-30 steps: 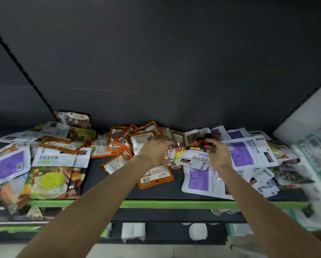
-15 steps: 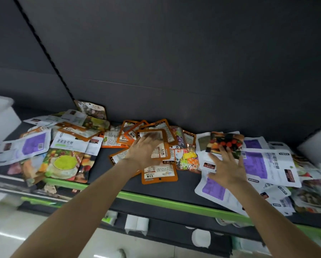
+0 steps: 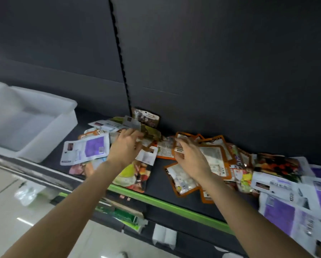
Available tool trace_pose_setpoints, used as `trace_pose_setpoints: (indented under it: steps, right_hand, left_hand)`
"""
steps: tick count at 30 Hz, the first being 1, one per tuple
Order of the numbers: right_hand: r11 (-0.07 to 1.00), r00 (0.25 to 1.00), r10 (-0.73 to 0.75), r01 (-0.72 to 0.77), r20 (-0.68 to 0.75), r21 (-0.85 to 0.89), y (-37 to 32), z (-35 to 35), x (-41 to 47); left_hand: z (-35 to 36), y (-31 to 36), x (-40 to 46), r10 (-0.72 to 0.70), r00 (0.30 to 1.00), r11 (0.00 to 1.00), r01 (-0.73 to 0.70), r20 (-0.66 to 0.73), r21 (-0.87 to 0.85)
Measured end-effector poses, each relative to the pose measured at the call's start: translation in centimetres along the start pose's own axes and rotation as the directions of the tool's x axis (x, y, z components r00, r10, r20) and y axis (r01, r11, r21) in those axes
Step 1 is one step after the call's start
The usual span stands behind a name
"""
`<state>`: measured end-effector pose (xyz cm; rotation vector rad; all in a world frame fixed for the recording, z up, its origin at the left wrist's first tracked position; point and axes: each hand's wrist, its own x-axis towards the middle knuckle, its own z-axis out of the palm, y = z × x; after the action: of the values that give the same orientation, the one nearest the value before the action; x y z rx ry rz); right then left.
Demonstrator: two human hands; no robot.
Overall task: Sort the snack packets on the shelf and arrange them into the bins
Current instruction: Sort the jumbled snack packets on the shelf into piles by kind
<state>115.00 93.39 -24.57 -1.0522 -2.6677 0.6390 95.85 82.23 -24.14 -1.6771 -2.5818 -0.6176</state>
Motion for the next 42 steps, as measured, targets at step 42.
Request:
trace_pose_setpoints:
  steps: [42]
  right_hand:
    - [0.925, 0.933, 0.361, -0.357, -0.004, 0.133, -9.3, 4.9, 12.8]
  left_hand:
    - [-6.7, -14.6, 6.9, -0.091, 0.97, 0.996, 0.091, 0.227, 0.011]
